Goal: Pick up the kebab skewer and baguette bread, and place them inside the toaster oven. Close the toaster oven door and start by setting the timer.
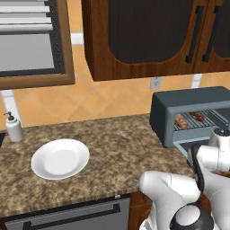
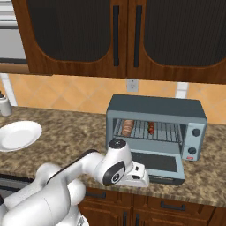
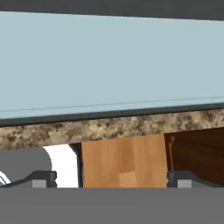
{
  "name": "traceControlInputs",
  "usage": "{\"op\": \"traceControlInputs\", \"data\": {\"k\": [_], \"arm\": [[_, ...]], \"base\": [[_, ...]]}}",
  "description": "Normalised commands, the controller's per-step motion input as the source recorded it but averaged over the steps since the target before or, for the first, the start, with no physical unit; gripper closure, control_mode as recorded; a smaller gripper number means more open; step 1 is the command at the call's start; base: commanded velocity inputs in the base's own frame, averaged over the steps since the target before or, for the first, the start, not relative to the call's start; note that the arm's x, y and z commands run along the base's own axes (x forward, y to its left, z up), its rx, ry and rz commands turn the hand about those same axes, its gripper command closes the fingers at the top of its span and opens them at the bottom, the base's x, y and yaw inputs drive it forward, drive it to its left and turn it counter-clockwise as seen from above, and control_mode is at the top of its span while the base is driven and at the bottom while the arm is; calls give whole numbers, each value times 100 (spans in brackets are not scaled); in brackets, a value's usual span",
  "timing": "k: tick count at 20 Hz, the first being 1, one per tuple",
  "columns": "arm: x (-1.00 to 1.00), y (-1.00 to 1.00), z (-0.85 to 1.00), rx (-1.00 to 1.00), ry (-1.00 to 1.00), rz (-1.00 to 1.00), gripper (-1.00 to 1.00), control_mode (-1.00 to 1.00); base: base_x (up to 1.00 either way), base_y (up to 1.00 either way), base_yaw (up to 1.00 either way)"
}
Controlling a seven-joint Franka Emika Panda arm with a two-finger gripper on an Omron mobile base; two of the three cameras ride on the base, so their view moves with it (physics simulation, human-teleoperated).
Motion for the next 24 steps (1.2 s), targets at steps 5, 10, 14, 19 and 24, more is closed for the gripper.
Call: {"op": "traceControlInputs", "data": {"k": [5, 10, 14, 19, 24], "arm": [[26, 8, -31, 0, 0, 0, -100, -100], [48, 10, -14, 0, 0, 0, -100, -100], [53, 6, -5, 1, 0, 0, -100, -100], [56, 25, 13, 3, -12, 0, -100, -100], [75, 51, 42, 0, -31, -4, -100, -100]], "base": [[0, 0, 0], [0, 0, 0], [0, 0, 0], [0, 0, 0], [0, 0, 0]]}}
